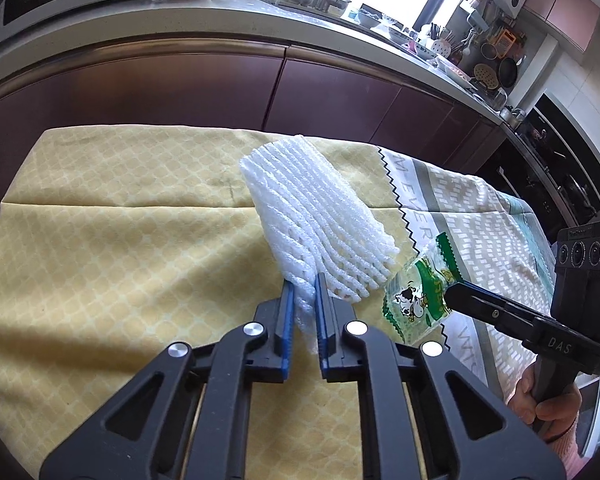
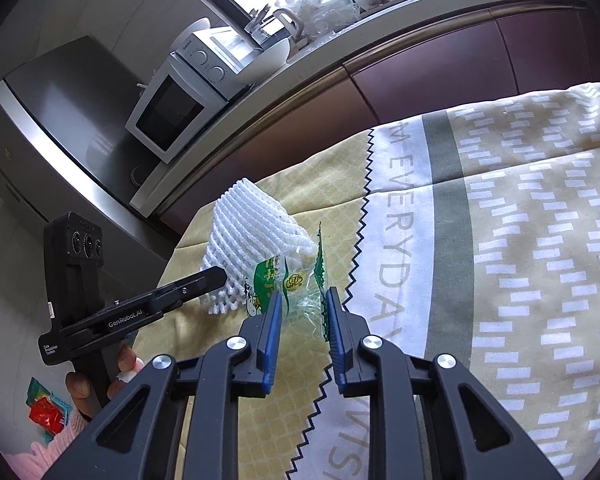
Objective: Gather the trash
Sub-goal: 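Grasp the white foam net with the left gripper while the right grasps the green snack bag, then carry the foam net and green snack bag over the teal bin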
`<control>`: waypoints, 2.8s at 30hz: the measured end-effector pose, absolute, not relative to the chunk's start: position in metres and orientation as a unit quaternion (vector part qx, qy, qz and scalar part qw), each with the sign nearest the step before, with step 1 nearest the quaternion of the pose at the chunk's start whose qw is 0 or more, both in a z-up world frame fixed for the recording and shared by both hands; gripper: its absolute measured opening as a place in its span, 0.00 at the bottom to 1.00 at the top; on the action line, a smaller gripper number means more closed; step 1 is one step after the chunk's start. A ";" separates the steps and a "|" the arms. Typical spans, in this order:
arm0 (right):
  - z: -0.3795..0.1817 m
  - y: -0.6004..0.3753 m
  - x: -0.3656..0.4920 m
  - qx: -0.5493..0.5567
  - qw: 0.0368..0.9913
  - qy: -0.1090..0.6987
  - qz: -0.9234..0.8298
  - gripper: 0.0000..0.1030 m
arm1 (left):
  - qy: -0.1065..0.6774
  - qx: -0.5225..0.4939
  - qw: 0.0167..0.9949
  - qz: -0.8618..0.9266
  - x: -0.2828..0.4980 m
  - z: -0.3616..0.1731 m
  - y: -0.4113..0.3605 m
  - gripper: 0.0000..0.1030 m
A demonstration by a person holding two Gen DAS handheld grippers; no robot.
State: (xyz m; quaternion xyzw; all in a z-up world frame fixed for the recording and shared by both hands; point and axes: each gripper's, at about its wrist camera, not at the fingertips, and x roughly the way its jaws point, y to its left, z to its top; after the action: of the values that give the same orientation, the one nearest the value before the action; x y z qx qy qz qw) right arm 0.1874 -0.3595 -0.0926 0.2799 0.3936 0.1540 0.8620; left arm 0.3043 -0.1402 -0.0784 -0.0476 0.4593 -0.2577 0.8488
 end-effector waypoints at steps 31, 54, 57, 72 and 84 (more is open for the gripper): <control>-0.046 -0.278 0.139 0.263 0.860 0.351 0.260 0.17 | 0.379 -0.049 0.903 -0.197 0.152 -0.029 0.033 0.09; -0.047 -0.211 0.126 0.250 0.838 0.369 0.314 0.17 | 0.376 -0.074 0.910 -0.155 0.104 -0.035 0.102 0.09; -0.046 -0.203 0.126 0.248 0.835 0.372 0.320 0.17 | 0.376 -0.072 0.911 -0.151 0.099 -0.036 0.107 0.09; -0.048 -0.175 0.134 0.244 0.826 0.377 0.341 0.17 | 0.368 -0.082 0.916 -0.135 0.081 -0.035 0.131 0.09; -0.049 -0.162 0.140 0.237 0.820 0.381 0.356 0.17 | 0.365 -0.091 0.918 -0.124 0.075 -0.035 0.148 0.09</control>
State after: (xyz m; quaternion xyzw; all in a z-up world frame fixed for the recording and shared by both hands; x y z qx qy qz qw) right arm 0.1402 -0.1624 -0.0493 0.2368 0.3813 0.3558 0.8197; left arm 0.0746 0.1478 -0.0346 -0.0909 0.3646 -0.1243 0.9183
